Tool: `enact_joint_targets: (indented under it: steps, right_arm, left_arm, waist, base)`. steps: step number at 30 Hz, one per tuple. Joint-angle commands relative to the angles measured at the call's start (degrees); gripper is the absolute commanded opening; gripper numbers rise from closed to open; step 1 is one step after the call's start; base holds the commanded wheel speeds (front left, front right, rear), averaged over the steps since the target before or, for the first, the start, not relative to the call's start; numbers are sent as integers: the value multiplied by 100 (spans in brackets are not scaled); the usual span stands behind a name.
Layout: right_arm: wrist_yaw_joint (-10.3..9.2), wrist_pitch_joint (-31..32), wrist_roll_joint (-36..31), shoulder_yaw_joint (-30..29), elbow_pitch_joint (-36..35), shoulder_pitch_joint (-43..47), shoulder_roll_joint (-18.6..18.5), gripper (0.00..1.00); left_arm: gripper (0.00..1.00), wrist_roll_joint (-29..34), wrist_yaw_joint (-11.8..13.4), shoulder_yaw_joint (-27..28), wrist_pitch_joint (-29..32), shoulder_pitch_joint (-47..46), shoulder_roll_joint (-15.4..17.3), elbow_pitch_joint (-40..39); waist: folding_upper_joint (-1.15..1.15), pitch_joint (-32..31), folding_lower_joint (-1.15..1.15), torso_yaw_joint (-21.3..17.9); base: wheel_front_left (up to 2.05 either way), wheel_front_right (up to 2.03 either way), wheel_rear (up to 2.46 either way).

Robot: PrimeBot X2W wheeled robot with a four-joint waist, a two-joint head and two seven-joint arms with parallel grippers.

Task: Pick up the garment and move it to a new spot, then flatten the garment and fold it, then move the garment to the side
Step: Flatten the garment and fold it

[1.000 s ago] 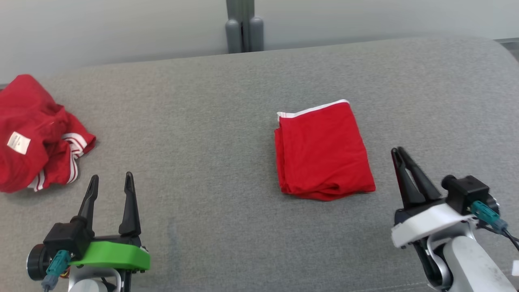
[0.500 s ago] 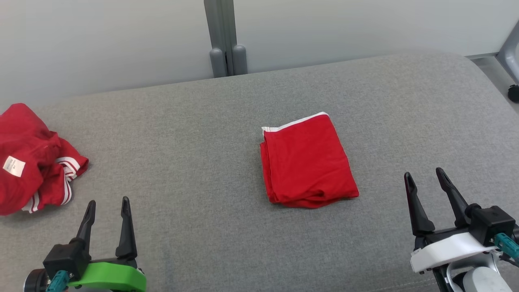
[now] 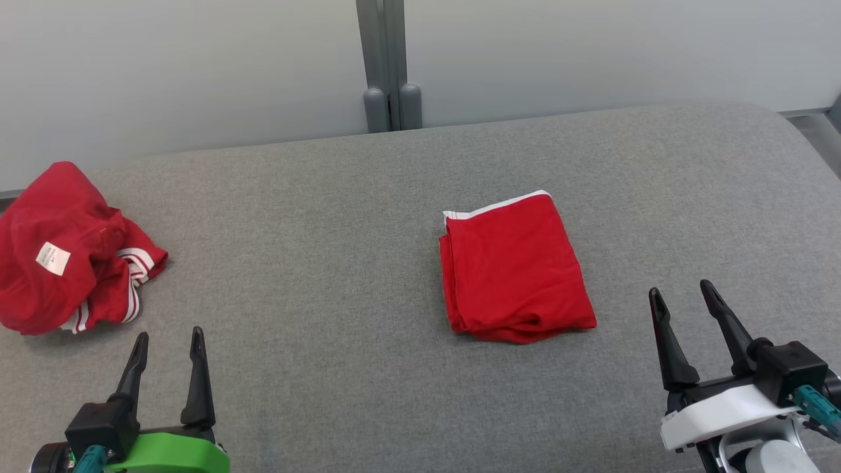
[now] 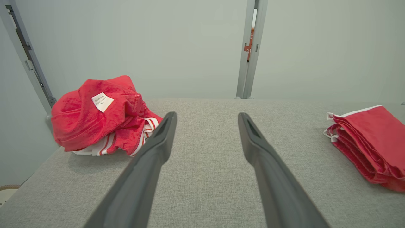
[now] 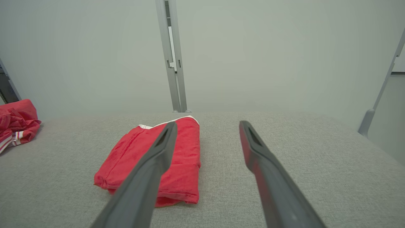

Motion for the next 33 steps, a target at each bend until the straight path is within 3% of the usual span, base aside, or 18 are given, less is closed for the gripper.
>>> enact_joint_targets:
  steps: [1,33]
  right_arm:
    - [2,-15,-22,0,16,60,-5,100]
    - [2,-15,39,42,180,93,33,100]
  left_arm:
    - [100,-20,-15,6,5,89,52,-10]
    - [100,23,-11,40,5,96,39,-47]
  waist:
    - [0,-1,0,12]
    - [0,-13,0,74]
  base:
    - [0,0,0]
    - [0,0,0]
